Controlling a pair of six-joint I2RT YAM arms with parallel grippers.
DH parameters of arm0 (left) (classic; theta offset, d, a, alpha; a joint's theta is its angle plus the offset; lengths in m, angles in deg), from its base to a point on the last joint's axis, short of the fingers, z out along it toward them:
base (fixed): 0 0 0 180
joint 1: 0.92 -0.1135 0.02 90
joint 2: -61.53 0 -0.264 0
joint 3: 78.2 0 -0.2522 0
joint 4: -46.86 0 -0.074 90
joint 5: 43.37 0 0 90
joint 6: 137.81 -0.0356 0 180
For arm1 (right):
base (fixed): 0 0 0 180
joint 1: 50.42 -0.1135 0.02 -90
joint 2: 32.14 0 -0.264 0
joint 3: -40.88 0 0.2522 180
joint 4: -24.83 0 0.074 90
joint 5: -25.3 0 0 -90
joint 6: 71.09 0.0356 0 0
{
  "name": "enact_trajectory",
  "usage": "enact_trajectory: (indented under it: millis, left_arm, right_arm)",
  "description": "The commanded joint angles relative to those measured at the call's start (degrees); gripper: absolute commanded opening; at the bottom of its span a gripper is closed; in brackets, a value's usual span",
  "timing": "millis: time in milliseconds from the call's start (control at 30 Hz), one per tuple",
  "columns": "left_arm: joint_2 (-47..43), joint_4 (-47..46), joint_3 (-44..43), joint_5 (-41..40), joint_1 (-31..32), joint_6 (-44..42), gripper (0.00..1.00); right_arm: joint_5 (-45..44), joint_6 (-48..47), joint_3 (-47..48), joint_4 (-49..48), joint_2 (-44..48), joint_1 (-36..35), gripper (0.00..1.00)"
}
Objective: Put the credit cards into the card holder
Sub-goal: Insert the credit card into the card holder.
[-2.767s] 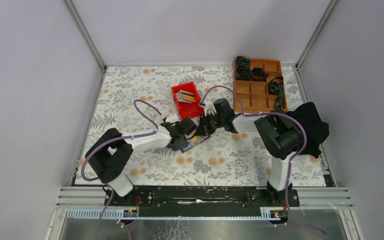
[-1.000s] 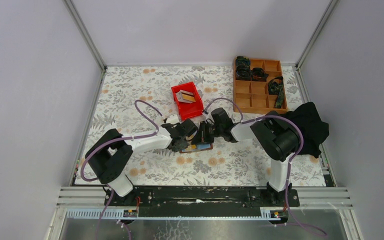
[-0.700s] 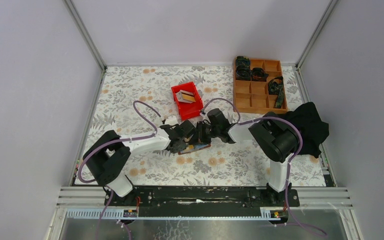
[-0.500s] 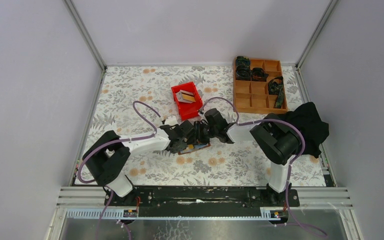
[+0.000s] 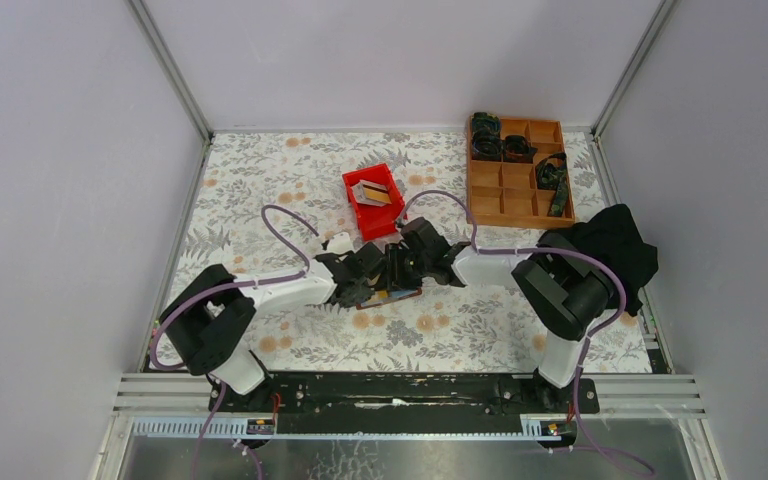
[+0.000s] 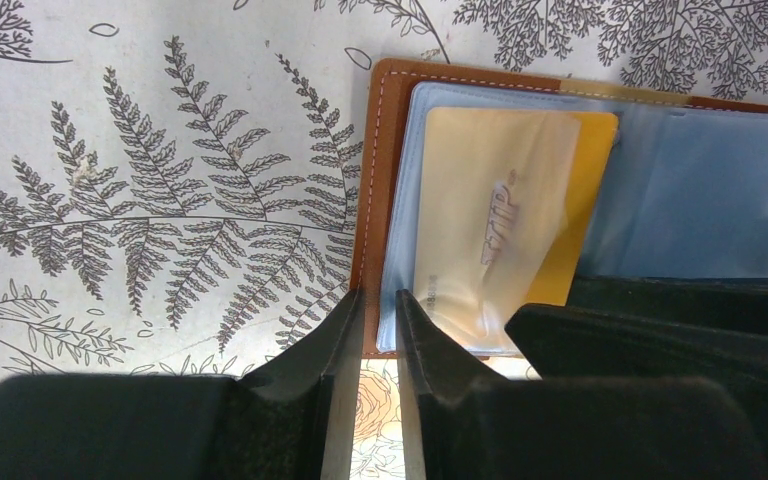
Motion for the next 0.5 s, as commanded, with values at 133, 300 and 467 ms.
enact_trajectory:
  millis: [133, 300, 467]
  left_arm:
    - [4.0, 6.61, 6.08, 6.62, 1.43, -0.91, 0.25]
    - [3.66, 6.48, 6.58, 6.62, 1.45, -1.23, 0.25]
    - [3.57, 6.45, 6.71, 6.65, 1.51, -1.57, 0.25]
  right_arm:
    - [-8.61, -3.41, -0.32, 11.11, 1.54, -0.91, 0.34]
    - [-10.5, -4.14, 1.14, 11.56, 1.57, -0.93, 0.21]
    - [-12.19, -4.65, 2.81, 11.77, 1.27, -0.91, 0.14]
